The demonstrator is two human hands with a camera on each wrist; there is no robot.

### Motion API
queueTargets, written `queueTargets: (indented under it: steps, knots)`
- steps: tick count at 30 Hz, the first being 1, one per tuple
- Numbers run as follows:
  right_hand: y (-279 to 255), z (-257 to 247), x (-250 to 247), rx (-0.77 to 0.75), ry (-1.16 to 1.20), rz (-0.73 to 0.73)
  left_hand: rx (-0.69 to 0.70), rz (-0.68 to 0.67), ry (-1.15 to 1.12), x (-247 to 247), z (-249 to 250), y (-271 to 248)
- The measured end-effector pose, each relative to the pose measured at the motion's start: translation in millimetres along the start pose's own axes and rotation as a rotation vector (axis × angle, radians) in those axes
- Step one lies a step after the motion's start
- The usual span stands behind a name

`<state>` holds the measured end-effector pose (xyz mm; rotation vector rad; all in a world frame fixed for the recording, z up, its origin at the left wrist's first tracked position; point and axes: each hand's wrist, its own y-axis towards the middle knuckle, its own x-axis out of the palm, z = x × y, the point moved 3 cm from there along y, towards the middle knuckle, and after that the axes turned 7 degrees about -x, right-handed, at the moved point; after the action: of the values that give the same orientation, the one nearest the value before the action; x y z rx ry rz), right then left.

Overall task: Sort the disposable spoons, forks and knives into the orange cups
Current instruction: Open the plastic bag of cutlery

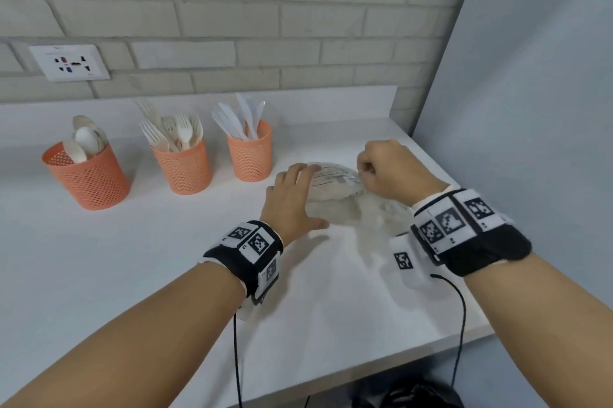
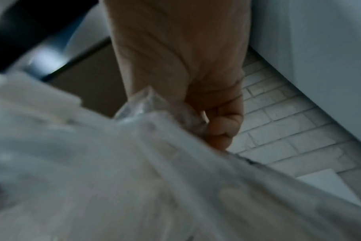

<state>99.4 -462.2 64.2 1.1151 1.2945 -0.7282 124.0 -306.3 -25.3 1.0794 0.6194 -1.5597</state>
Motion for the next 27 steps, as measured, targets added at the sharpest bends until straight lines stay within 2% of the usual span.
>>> queueTargets:
  steps: [3, 6, 9, 12, 17, 19, 21, 23, 24, 26, 27]
  knots:
    - [3, -20, -18, -0.008, 0.244, -0.024, 0.003, 0.079, -0.090, -16, -6, -5]
    - [5, -31, -25, 0.107, 0.556, -0.065, 0.122, 0.146, -0.204, -50, -18, -13]
    - [14, -37, -17, 0.154, 0.915, -0.128, 0.112, 0.034, -0.170, -94, -37, -25]
    - [28, -47, 5, 0.187, 1.082, -0.276, 0.020, -0.140, -0.067, -129, -56, -36]
    - [44, -75, 42, 0.143, 0.924, -0.571, -0.233, -0.416, -0.008, -149, -94, -49]
    - [48, -88, 50, 0.093, 0.832, -0.689, -0.285, -0.413, -0.012, -151, -112, -53]
    - [52, -102, 52, 0.005, 0.639, -0.745, -0.271, -0.313, -0.062, -154, -124, -51]
    - [57, -113, 53, -0.108, 0.410, -0.689, -0.240, -0.168, -0.070, -160, -129, -49]
    - [62, -118, 55, -0.168, 0.331, -0.615, -0.229, -0.119, -0.065, -162, -130, -48]
    - [68, -124, 60, -0.201, 0.289, -0.452, -0.233, -0.072, -0.048, -164, -134, -45]
    - [71, -122, 64, -0.180, 0.308, -0.427, -0.251, -0.051, -0.039, -164, -138, -43]
